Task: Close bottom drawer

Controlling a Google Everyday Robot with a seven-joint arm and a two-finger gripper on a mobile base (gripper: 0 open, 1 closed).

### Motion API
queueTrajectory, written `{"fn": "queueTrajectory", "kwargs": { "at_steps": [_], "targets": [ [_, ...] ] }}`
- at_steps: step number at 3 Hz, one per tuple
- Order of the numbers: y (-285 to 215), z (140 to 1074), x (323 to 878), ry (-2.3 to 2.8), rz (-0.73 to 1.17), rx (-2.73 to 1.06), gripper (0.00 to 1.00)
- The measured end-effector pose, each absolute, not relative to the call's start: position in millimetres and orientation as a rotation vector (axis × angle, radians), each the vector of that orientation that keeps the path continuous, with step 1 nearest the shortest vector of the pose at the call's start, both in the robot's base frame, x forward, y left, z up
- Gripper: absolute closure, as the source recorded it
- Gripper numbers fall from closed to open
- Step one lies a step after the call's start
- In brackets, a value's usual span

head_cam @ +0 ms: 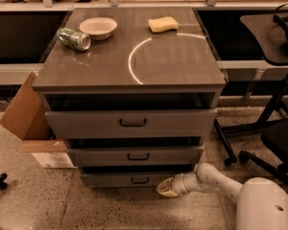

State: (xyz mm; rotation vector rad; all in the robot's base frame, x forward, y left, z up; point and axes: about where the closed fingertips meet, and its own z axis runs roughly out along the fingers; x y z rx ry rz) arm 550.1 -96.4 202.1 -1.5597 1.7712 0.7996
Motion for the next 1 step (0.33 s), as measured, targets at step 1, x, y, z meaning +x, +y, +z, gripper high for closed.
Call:
{"fn": "queueTrajectory", "kwargs": {
  "at_steps": [1],
  "targets": [
    [-98.7,227.8,507.0,1.679,0.83,-1.629,1.0]
  ]
}}
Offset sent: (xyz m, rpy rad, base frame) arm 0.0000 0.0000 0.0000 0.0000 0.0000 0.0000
